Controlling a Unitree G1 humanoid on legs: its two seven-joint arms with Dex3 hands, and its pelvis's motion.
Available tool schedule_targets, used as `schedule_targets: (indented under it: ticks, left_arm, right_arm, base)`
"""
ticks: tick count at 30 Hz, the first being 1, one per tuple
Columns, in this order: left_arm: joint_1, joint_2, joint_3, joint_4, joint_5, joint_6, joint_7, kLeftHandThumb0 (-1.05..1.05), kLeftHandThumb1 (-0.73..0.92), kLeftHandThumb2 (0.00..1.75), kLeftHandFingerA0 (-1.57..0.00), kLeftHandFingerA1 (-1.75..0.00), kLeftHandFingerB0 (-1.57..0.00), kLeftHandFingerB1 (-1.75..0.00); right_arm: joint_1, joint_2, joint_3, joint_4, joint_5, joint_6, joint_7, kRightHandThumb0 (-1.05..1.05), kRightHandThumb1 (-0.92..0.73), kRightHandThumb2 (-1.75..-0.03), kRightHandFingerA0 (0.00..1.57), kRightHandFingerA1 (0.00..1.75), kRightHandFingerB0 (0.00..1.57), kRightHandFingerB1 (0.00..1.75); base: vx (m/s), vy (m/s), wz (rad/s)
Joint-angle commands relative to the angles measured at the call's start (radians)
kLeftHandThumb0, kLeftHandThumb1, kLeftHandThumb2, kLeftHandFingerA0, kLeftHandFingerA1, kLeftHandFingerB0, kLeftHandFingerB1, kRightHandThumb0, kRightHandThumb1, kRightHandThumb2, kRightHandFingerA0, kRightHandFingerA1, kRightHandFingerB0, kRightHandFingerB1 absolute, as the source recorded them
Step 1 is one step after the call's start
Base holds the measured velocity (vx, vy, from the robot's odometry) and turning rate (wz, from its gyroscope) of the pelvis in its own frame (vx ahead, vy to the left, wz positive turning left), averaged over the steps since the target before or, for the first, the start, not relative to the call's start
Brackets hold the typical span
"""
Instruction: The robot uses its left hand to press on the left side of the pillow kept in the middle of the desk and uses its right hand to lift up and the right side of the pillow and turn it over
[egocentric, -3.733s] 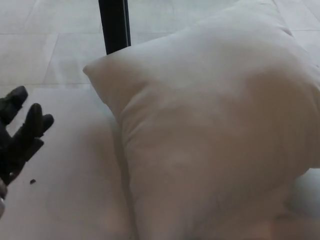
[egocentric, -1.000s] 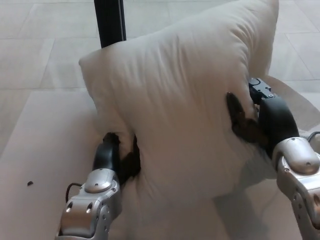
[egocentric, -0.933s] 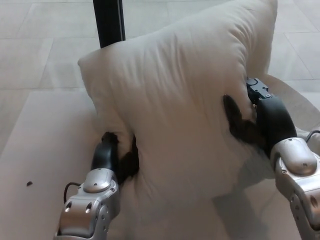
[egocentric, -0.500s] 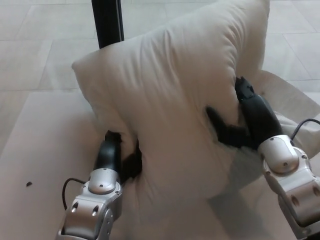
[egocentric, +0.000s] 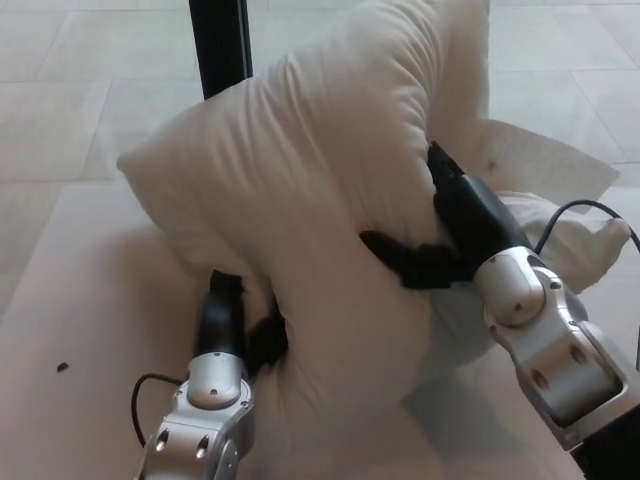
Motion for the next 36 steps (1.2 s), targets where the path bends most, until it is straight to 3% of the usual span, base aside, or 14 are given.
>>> schedule_targets:
  ticks: [1,3,6,13,17,18,23,25,29,30,31,32,33,36]
  left_arm:
    - [0.096,-0.199,-0.196,0.167,-0.014,-0.123,-0.168,-0.71,0.55,0.81,-0.27,-0.83,0.0,0.0]
    - [0.1,-0.199,-0.183,0.173,-0.033,-0.132,-0.191,-0.48,0.71,0.61,-0.32,-1.53,0.0,0.0]
    - [0.104,-0.207,-0.172,0.18,-0.042,-0.149,-0.188,-0.47,0.72,0.59,-0.45,-1.75,0.0,0.0]
    - [0.084,-0.206,-0.179,0.21,-0.011,-0.176,-0.152,-0.56,0.69,0.6,-0.27,-1.44,0.0,0.0]
    - [0.086,-0.207,-0.177,0.231,-0.011,-0.195,-0.152,-0.56,0.68,0.56,-0.4,-1.73,0.0,0.0]
    - [0.091,-0.205,-0.178,0.234,-0.012,-0.203,-0.16,-0.54,0.68,0.56,-0.42,-1.73,0.0,0.0]
    - [0.115,-0.198,-0.199,0.237,-0.006,-0.209,-0.17,-0.53,0.68,0.6,-0.28,-1.11,0.0,0.0]
    - [0.126,-0.185,-0.216,0.217,-0.016,-0.212,-0.214,-0.5,0.69,0.6,-0.34,-1.57,0.0,0.0]
    - [0.07,-0.14,-0.236,0.175,-0.001,-0.08,-0.221,-0.65,0.55,0.83,-0.53,-1.05,0.0,-0.02]
    - [0.038,-0.104,-0.285,0.152,0.053,-0.018,-0.211,-0.53,0.66,0.59,-0.36,-1.06,0.0,0.0]
    - [0.019,-0.062,-0.325,0.124,0.088,0.015,-0.231,-0.68,0.51,0.81,-0.13,-0.57,0.0,0.0]
    - [0.0,0.016,-0.368,0.076,0.134,0.021,-0.265,-0.61,0.57,0.82,-0.24,-0.64,0.0,0.0]
    - [-0.037,-0.009,-0.294,0.112,0.088,0.113,-0.213,-0.52,0.87,0.64,-0.32,-1.31,-0.19,-0.35]
    - [0.03,0.092,-0.147,0.038,-0.06,0.012,-0.308,-0.47,0.69,0.57,-0.27,-1.5,0.0,0.0]
  right_arm:
    - [0.006,0.183,0.42,0.128,-0.023,-0.045,0.429,-0.8,-0.43,-0.87,0.08,0.66,0.22,0.61]
    - [0.011,0.181,0.422,0.136,-0.025,-0.066,0.429,-0.79,-0.42,-0.86,0.11,0.68,0.23,0.63]
    - [0.011,0.184,0.423,0.139,-0.029,-0.064,0.43,-0.78,-0.42,-0.86,0.11,0.69,0.22,0.63]
    - [-0.017,0.174,0.456,0.155,-0.061,-0.091,0.463,-0.74,-0.57,-0.58,0.11,0.7,0.27,0.6]
    - [-0.017,0.171,0.448,0.166,-0.047,-0.103,0.489,-0.75,-0.56,-0.55,0.24,0.74,0.44,0.63]
    - [-0.018,0.174,0.452,0.169,-0.047,-0.083,0.494,-0.8,-0.45,-0.89,0.26,0.67,0.44,0.64]
    - [0.006,0.179,0.458,0.172,-0.045,-0.058,0.495,-0.73,-0.56,-0.57,0.27,0.66,0.47,0.55]
    - [0.039,0.147,0.431,0.113,-0.042,-0.048,0.44,-0.72,-0.57,-0.57,0.24,0.68,0.38,0.59]
    - [0.085,0.116,0.313,0.005,0.011,-0.009,0.353,-0.73,-0.63,-0.59,0.21,0.63,0.31,0.55]
    - [0.111,0.123,0.24,-0.028,0.063,-0.004,0.325,-0.7,-0.61,-0.59,0.19,0.64,0.32,0.55]
    - [0.124,0.115,0.18,-0.063,0.097,-0.004,0.308,-0.7,-0.64,-0.6,0.19,0.56,0.35,0.46]
    - [0.139,0.103,0.034,-0.114,0.186,-0.034,0.293,-0.66,-0.48,-0.87,0.16,0.57,0.29,0.53]
    - [0.122,0.097,-0.041,-0.131,0.209,-0.037,0.274,-0.67,-0.63,-0.59,0.29,0.7,0.36,0.44]
    - [0.079,0.086,-0.33,-0.214,0.31,0.051,0.195,-0.64,-0.62,-0.6,0.59,0.83,0.46,0.36]
  base:
    - [0.0,0.0,0.0]
    - [0.0,0.0,0.0]
    - [0.0,0.0,0.0]
    - [0.0,0.0,0.0]
    - [0.0,0.0,0.0]
    - [0.0,0.0,0.0]
    - [0.0,0.0,0.0]
    - [0.0,0.0,0.0]
    - [0.0,0.0,0.0]
    - [0.0,0.0,0.0]
    - [0.0,0.0,0.0]
    - [0.0,0.0,0.0]
    - [0.0,0.0,0.0]
    - [0.0,0.0,0.0]
